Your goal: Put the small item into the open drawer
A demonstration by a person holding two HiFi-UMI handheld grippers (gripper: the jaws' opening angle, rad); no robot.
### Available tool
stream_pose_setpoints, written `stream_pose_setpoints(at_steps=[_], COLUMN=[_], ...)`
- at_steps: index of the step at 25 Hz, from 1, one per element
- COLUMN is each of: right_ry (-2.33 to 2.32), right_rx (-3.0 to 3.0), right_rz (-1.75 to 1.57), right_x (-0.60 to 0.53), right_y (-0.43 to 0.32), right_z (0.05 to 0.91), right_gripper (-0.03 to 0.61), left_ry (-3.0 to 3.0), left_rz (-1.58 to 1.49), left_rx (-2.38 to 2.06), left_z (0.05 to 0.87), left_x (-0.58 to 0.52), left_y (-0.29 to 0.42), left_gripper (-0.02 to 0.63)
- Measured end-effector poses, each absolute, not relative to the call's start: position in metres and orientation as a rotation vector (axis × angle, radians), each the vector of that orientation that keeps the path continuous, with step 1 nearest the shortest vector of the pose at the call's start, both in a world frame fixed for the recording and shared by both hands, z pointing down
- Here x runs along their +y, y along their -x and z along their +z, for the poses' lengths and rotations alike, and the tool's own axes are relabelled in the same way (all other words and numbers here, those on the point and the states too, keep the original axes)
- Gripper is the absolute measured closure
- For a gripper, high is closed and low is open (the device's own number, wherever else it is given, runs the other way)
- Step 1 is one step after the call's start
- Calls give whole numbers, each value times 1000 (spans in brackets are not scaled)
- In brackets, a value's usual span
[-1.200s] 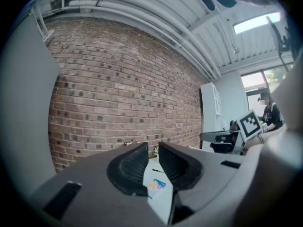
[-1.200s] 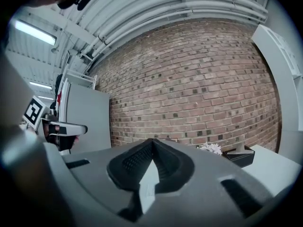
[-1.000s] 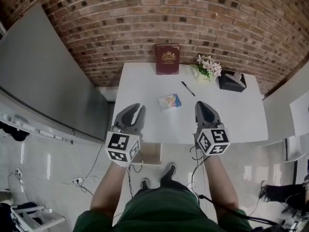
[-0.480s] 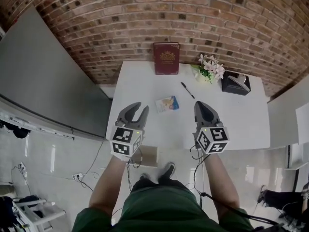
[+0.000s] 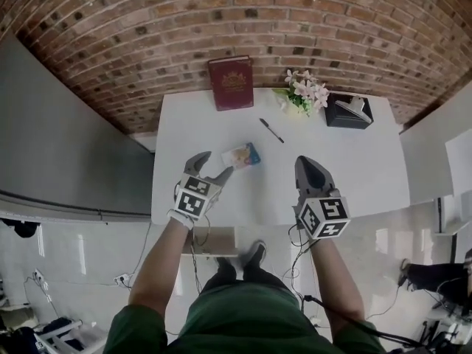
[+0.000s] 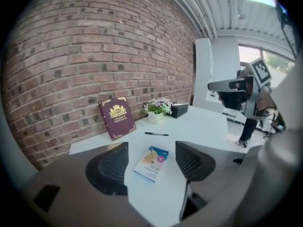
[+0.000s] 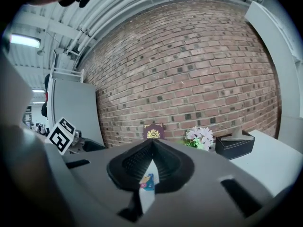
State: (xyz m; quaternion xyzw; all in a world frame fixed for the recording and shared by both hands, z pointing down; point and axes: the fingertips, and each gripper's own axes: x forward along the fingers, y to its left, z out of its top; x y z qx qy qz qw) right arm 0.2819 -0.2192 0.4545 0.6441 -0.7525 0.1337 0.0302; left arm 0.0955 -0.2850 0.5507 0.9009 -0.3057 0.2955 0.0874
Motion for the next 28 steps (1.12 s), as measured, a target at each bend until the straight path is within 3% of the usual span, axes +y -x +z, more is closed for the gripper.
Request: stream_pose_setpoints(at_steps=[6, 17, 28], right_ry=[-2078, -2184, -2225], right_rx=[-2231, -2104, -2042], right_rz=[439, 507, 573], right_x=[-201, -167, -131], right_y=[-297, -313, -326], right_z=[469, 492, 518], right_gripper=[575, 575, 575], left_ry=[-2743, -2675, -2549], left_rz=[1174, 1610, 1795], left_rx=[-717, -338, -267], left_z=[613, 701, 742], left_x=[-302, -311, -321], left_y=[-113, -135, -143], left_gripper=[287, 273, 241])
